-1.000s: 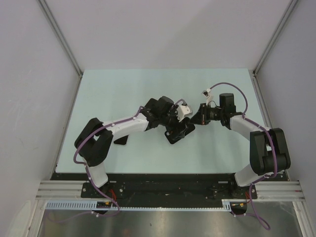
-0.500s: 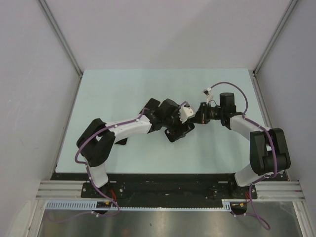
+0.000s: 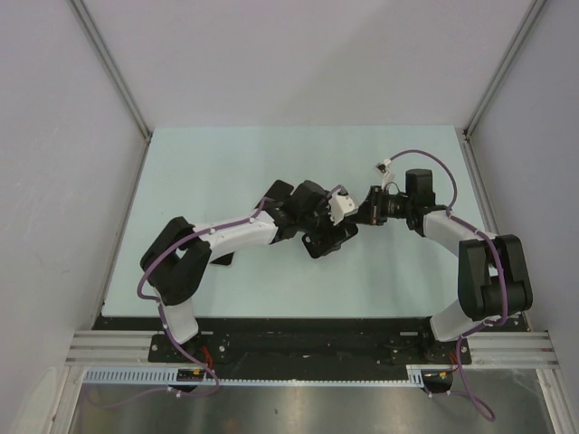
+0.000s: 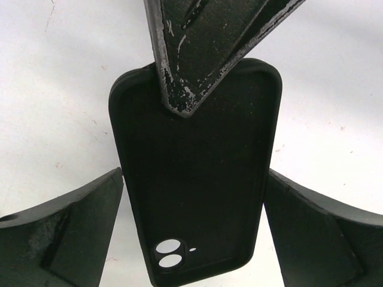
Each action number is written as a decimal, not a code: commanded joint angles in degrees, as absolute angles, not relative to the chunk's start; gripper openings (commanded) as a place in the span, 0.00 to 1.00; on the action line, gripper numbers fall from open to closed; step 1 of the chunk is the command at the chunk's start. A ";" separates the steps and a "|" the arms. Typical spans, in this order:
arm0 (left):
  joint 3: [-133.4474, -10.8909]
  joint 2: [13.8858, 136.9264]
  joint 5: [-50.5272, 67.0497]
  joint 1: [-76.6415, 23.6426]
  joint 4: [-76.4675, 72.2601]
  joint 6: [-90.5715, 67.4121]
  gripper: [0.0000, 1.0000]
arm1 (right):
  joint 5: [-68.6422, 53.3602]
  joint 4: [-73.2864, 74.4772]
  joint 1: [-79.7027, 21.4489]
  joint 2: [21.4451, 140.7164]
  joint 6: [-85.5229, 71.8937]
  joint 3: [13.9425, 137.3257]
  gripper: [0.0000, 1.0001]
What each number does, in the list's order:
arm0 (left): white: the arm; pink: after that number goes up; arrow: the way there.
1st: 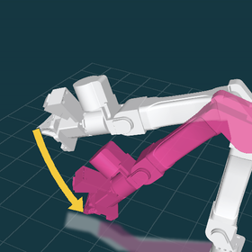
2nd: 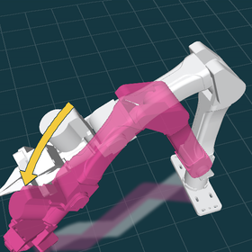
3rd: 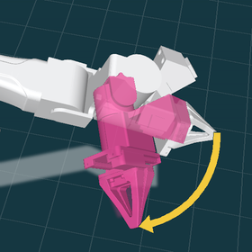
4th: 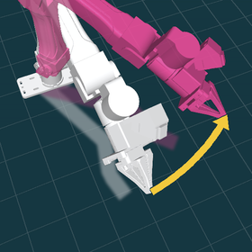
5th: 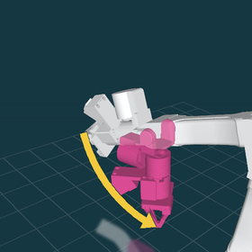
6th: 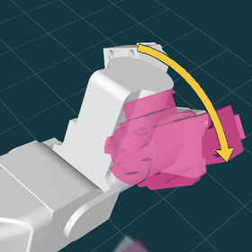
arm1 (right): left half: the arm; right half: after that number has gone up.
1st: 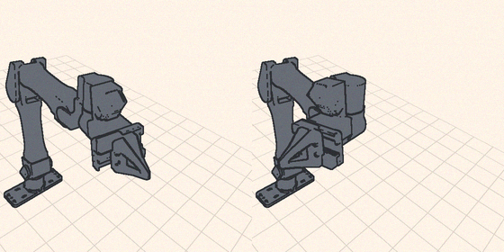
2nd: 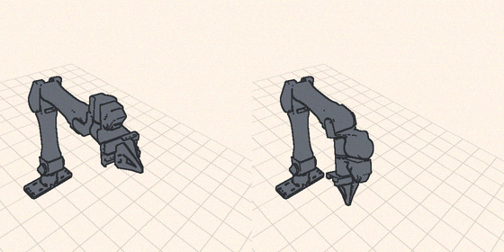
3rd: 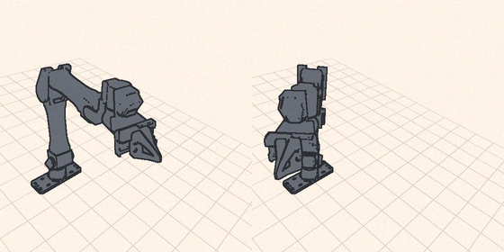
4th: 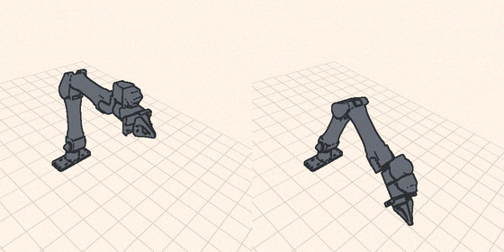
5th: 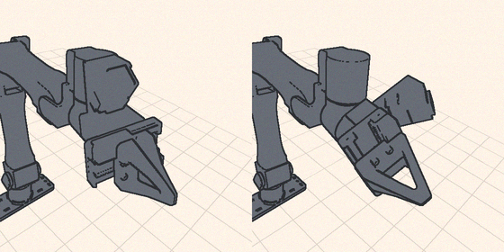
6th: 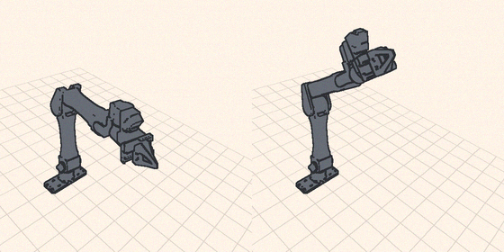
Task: Take the phone out of the phone case
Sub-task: Place the phone case at the center of the board.
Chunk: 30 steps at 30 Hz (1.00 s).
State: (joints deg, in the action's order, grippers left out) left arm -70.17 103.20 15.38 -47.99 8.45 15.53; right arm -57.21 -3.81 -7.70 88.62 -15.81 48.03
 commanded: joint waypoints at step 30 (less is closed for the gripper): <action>-70.40 101.78 8.09 -47.91 6.68 18.28 0.59 | -59.50 -7.03 -5.45 87.89 -18.02 49.22 0.48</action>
